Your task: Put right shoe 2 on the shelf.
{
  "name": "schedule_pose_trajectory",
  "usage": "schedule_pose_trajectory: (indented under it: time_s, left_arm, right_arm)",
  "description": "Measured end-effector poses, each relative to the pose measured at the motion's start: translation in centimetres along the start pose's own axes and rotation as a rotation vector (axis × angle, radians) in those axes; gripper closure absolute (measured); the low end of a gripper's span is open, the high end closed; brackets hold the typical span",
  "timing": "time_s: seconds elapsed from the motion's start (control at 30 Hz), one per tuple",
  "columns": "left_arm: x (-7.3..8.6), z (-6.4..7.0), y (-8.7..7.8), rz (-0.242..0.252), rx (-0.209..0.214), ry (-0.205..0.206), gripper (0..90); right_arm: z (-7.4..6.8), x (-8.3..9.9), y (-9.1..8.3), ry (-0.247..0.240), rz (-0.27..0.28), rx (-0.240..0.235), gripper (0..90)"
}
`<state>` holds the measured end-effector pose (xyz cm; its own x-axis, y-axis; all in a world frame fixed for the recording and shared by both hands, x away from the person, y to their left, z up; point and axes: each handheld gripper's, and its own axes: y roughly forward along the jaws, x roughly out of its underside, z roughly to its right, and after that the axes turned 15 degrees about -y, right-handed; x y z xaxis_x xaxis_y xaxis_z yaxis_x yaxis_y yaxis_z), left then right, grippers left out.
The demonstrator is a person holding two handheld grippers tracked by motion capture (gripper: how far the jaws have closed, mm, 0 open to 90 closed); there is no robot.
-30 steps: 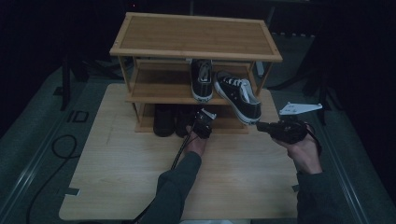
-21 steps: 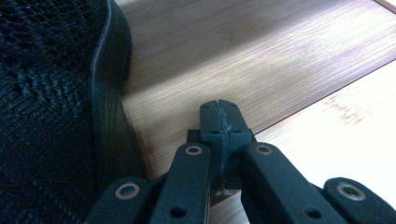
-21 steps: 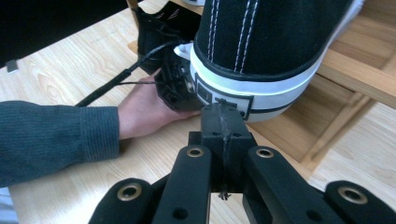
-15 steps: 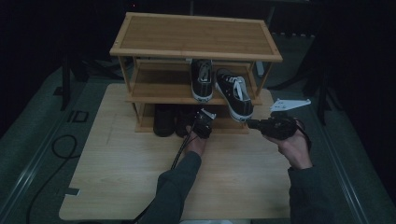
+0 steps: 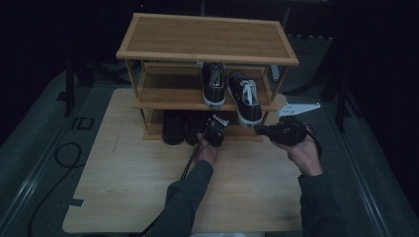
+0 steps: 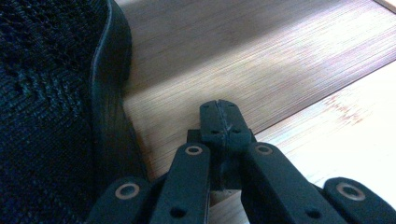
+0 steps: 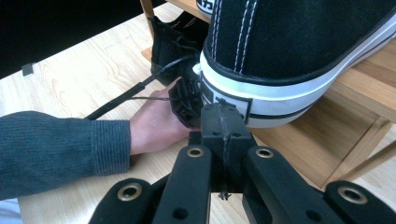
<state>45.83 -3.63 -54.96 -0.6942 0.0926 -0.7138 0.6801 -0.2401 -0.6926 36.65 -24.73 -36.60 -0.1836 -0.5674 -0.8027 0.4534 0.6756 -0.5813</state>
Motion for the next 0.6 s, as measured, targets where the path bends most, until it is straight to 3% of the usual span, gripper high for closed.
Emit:
schedule_pose_trajectory:
  time_s: [0.13, 0.23, 0.6]
  left_arm:
    - [0.0, 0.0, 0.0, 0.001, -0.005, -0.003, 90.0]
    - [-0.1, -0.2, -0.2, -0.023, -0.027, 0.030, 90.0]
    - [-0.1, -0.2, -0.2, -0.017, -0.018, 0.023, 90.0]
  right_arm:
    - [0.0, -0.3, 0.4, -0.001, 0.004, -0.011, 90.0]
    - [-0.1, -0.5, 0.9, -0.007, -0.001, -0.014, 90.0]
    - [0.0, -1.4, 2.4, -0.014, 0.005, -0.046, 90.0]
